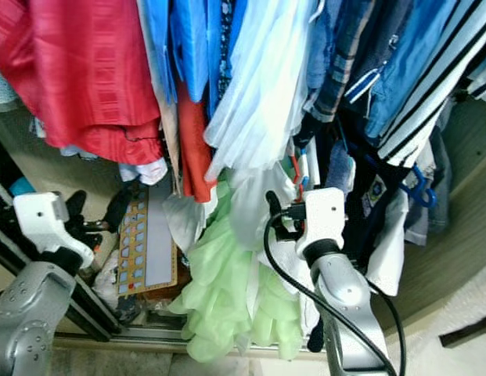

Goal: Clean up the room

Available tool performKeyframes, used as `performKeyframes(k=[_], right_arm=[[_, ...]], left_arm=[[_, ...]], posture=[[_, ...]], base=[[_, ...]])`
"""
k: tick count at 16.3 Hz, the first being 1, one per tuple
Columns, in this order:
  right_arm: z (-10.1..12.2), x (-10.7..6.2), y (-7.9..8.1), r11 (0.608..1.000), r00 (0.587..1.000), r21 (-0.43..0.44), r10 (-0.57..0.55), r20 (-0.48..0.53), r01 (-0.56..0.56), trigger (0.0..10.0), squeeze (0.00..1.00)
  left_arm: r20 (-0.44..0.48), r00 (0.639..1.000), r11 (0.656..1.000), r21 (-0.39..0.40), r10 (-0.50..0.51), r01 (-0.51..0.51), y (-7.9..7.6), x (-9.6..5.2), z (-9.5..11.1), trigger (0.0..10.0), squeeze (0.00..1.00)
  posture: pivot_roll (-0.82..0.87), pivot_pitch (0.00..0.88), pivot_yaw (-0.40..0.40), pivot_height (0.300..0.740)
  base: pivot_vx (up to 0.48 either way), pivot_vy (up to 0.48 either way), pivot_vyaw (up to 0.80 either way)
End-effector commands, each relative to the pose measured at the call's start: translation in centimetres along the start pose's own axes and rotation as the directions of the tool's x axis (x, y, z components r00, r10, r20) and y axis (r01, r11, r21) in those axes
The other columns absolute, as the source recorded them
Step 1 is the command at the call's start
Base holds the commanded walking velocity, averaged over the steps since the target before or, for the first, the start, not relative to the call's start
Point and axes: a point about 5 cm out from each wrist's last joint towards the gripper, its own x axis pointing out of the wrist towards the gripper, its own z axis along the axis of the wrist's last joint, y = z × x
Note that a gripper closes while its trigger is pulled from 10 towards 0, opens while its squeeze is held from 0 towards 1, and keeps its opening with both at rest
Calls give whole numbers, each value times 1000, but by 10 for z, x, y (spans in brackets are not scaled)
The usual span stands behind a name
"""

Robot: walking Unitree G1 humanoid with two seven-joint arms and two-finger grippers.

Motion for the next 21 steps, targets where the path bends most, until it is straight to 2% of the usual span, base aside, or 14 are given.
performKeyframes(k=[1,4,7,11,12,13,14,15,16,17,18,19,20,21], right_arm=[[-3,-8,-15,998,998,-12,-57,-6,57,10000,0],[-21,-19,-26,996,996,-56,-70,-48,67,10000,0],[-23,-5,-31,995,996,-61,-78,-40,75,10000,0],[9,17,-31,996,995,-67,-53,87,59,10000,0],[38,29,-34,996,984,-10,-90,157,92,10000,0],[41,31,-35,995,982,10,-102,159,102,10000,0],[59,34,-30,993,978,79,-99,185,86,10000,0],[64,34,-27,994,976,85,-85,199,70,10000,0],[77,28,-16,992,972,125,-43,231,14,10000,0],[79,27,-13,990,971,139,-33,238,0,10000,0],[82,25,-9,980,970,199,-32,242,-17,10000,0],[81,28,-4,970,973,237,-9,232,-47,10000,0],[81,29,-3,972,973,230,-2,229,-52,10000,0],[80,26,0,969,975,236,18,219,-71,10000,0]], left_arm=[[8,1000,1000,23,5,-5,0,-5,0,10000,0],[-14,999,995,86,47,-46,15,-9,-17,10000,0],[0,999,995,95,33,-33,15,7,-19,10000,0],[26,1000,993,115,-8,5,14,29,-19,10000,0],[46,998,990,134,-52,46,13,42,-8,10000,0],[46,997,988,140,-65,58,12,43,-6,10000,0],[34,991,970,214,-129,119,15,43,0,10000,0],[30,990,965,231,-137,127,18,42,1,10000,0],[15,994,971,215,-113,107,27,38,-2,10000,0],[11,994,971,213,-112,108,27,37,-3,10000,0],[7,993,973,197,-119,116,23,37,-6,10000,0],[10,990,980,140,-143,140,9,40,-6,10000,0],[11,989,981,127,-148,145,5,41,-6,10000,0],[15,982,975,121,-188,184,-5,37,-8,10000,0]], posture=[[-35,0,-44,740],[-49,0,-42,740],[-50,0,-50,740],[-99,0,-12,740],[-107,0,16,740],[-107,0,16,740],[-104,0,18,740],[-110,0,23,740],[-119,0,33,740],[-117,0,32,740],[-117,0,31,740],[-131,0,28,740],[-133,0,28,740],[-134,0,32,740]], base=[[0,0,0],[0,0,0],[0,0,0],[0,0,0],[0,0,0],[0,0,0],[0,0,0],[0,0,0],[0,0,0],[0,0,0],[0,0,0],[0,0,0],[0,0,0],[0,0,0]])
